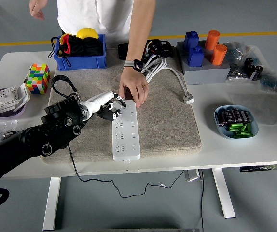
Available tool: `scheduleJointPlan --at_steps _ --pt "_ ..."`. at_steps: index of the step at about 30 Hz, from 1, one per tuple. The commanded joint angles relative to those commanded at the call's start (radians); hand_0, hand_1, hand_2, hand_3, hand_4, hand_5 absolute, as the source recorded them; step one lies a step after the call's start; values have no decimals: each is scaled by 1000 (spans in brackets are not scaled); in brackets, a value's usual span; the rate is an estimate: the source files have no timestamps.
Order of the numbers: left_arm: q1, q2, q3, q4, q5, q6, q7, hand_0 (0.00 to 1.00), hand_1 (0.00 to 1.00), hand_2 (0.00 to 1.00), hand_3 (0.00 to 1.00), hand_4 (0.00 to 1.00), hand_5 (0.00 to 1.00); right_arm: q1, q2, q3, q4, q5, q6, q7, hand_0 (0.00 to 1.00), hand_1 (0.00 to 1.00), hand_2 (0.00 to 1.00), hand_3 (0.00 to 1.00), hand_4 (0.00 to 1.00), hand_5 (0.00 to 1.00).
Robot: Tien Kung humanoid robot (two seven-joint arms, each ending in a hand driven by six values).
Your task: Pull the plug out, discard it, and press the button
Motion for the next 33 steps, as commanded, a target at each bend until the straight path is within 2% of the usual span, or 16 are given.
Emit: scheduleJointPlan --at_steps 8,19,24,29,30,33 --pt "3 3 4 0 7 -7 8 4 2 23 664 477 2 -4 1 5 0 -3 1 -1 753 663 651 619 662 508" --pt "24 11 -86 -92 64 0 3 4 2 22 662 478 2 -4 4 10 0 -2 1 2 753 663 651 620 662 508" --pt "55 23 -162 -136 95 5 -2 3 2 23 661 473 2 -8 6 19 0 -9 2 0 753 663 651 619 663 508" --pt "107 43 -283 -185 155 30 -34 3 2 23 661 473 2 -10 9 23 0 -11 3 2 753 663 651 619 663 508" --pt "120 48 -316 -195 169 38 -44 72 42 127 666 388 2 -10 9 24 0 -12 3 2 752 663 651 619 662 508" --pt "156 61 -403 -218 205 52 -62 72 42 127 666 388 2 -10 10 25 0 -12 3 2 752 663 651 619 662 508"
